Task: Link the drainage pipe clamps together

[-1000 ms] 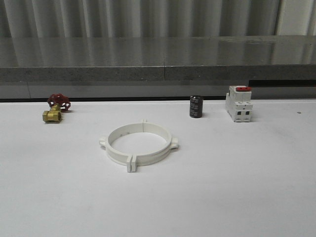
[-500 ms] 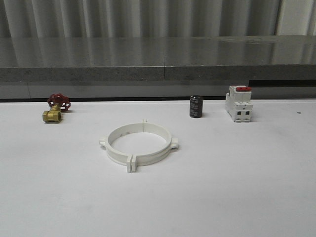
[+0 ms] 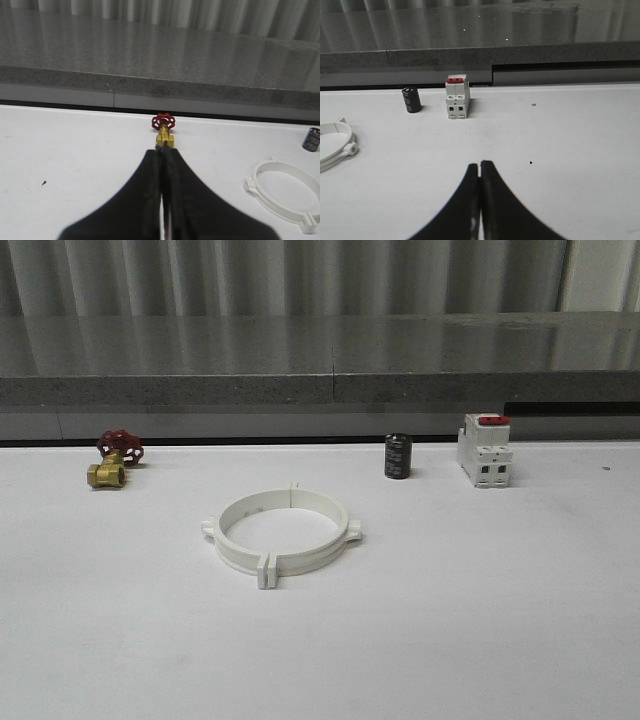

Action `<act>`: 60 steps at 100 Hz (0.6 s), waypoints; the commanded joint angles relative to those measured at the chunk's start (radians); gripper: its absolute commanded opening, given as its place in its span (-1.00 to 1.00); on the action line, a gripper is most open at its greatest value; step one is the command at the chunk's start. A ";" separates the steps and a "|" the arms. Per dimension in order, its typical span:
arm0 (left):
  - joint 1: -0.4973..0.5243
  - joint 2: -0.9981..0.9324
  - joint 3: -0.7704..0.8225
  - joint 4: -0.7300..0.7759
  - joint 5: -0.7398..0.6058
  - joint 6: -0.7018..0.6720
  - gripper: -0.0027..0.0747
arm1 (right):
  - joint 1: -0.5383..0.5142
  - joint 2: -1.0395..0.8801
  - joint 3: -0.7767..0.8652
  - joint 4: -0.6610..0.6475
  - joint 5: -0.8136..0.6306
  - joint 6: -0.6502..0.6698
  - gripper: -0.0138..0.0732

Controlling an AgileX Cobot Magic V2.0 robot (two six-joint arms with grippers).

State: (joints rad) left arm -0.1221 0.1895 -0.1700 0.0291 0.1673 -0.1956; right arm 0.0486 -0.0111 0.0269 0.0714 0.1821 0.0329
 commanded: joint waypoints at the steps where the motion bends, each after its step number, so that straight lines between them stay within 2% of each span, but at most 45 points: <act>1: 0.014 -0.046 0.022 0.018 -0.096 0.001 -0.98 | 0.003 -0.020 -0.015 0.000 -0.085 -0.004 -0.84; 35: 0.037 -0.225 0.161 0.039 -0.103 0.001 -0.98 | 0.003 -0.020 -0.015 0.000 -0.085 -0.004 -0.84; 60: 0.065 -0.228 0.184 0.037 -0.149 -0.001 -0.98 | 0.003 -0.020 -0.015 0.000 -0.085 -0.004 -0.84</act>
State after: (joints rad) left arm -0.0632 -0.0059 -0.0061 0.0651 0.1179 -0.1956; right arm 0.0486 -0.0111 0.0269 0.0714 0.1806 0.0329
